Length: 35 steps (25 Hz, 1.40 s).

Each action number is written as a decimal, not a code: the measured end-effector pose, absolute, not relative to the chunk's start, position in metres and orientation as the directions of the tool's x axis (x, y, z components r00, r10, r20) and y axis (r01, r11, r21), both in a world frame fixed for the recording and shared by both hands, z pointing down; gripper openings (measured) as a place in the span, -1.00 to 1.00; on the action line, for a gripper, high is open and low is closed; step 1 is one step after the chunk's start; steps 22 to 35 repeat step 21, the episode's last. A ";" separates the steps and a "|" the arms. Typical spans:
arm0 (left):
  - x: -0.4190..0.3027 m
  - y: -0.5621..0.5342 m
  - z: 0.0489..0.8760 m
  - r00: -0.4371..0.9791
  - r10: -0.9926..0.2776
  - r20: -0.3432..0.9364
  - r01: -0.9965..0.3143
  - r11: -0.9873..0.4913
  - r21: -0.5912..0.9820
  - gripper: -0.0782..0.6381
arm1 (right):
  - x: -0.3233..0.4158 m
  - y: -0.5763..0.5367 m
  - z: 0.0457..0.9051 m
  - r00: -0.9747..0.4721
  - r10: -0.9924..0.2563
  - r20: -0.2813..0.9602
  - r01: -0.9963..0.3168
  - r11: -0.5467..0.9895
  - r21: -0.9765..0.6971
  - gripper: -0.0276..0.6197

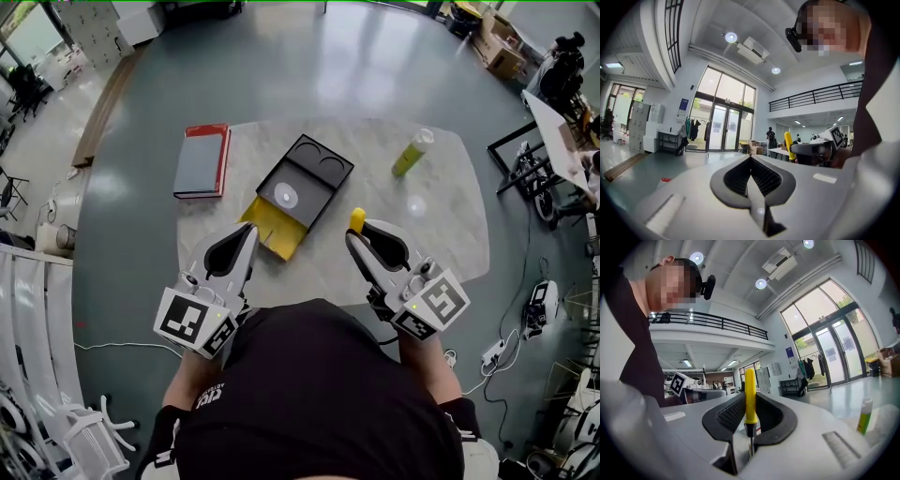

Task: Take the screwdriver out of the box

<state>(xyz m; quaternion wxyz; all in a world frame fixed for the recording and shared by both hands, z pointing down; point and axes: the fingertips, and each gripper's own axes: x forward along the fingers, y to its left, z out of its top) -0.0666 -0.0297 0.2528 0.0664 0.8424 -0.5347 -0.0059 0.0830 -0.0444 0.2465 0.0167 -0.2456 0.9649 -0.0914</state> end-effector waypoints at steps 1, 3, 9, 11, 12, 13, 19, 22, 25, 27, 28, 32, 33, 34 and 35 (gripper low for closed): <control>-0.069 -0.029 0.253 0.423 -0.904 0.061 -0.902 -0.414 0.121 -0.78 | 0.083 -0.044 0.248 -0.878 -0.478 0.013 -0.471 0.862 -0.188 -0.66; -0.071 -0.029 0.255 0.415 -0.908 0.062 -0.906 -0.405 0.125 -0.78 | 0.082 -0.044 0.250 -0.879 -0.477 0.014 -0.471 0.861 -0.192 -0.66; -0.075 -0.029 0.256 0.409 -0.910 0.068 -0.908 -0.398 0.131 -0.78 | 0.079 -0.044 0.249 -0.879 -0.476 0.022 -0.472 0.861 -0.189 -0.66; -0.075 -0.028 0.255 0.408 -0.910 0.068 -0.909 -0.398 0.127 -0.78 | 0.079 -0.043 0.251 -0.877 -0.479 0.030 -0.476 0.859 -0.187 -0.66; -0.076 -0.029 0.255 0.407 -0.911 0.068 -0.909 -0.397 0.125 -0.78 | 0.079 -0.044 0.252 -0.876 -0.481 0.035 -0.478 0.858 -0.187 -0.66; -0.076 -0.029 0.255 0.406 -0.911 0.069 -0.910 -0.396 0.122 -0.78 | 0.079 -0.045 0.253 -0.875 -0.482 0.040 -0.481 0.857 -0.187 -0.66; -0.078 -0.029 0.258 0.398 -0.914 0.073 -0.914 -0.389 0.114 -0.78 | 0.080 -0.046 0.264 -0.871 -0.487 0.064 -0.490 0.850 -0.192 -0.66; -0.078 -0.028 0.259 0.396 -0.915 0.073 -0.915 -0.387 0.112 -0.78 | 0.080 -0.045 0.268 -0.871 -0.486 0.068 -0.490 0.850 -0.192 -0.66; -0.078 -0.028 0.259 0.396 -0.915 0.073 -0.915 -0.387 0.112 -0.78 | 0.080 -0.045 0.268 -0.871 -0.486 0.068 -0.490 0.850 -0.192 -0.66; -0.078 -0.028 0.259 0.396 -0.915 0.073 -0.915 -0.387 0.112 -0.78 | 0.080 -0.045 0.268 -0.871 -0.486 0.068 -0.490 0.850 -0.192 -0.66; -0.078 -0.028 0.259 0.396 -0.915 0.073 -0.915 -0.387 0.112 -0.78 | 0.080 -0.045 0.268 -0.871 -0.486 0.068 -0.490 0.850 -0.192 -0.66; -0.078 -0.028 0.259 0.396 -0.915 0.073 -0.915 -0.387 0.112 -0.78 | 0.080 -0.045 0.268 -0.871 -0.486 0.068 -0.490 0.850 -0.192 -0.66; -0.078 -0.028 0.259 0.396 -0.915 0.073 -0.915 -0.387 0.112 -0.78 | 0.080 -0.045 0.268 -0.871 -0.486 0.068 -0.490 0.850 -0.192 -0.66; -0.078 -0.028 0.259 0.396 -0.915 0.073 -0.915 -0.387 0.112 -0.78 | 0.080 -0.045 0.268 -0.871 -0.486 0.068 -0.490 0.850 -0.192 -0.66; -0.078 -0.028 0.259 0.396 -0.915 0.073 -0.915 -0.387 0.112 -0.78 | 0.080 -0.045 0.268 -0.871 -0.486 0.068 -0.490 0.850 -0.192 -0.66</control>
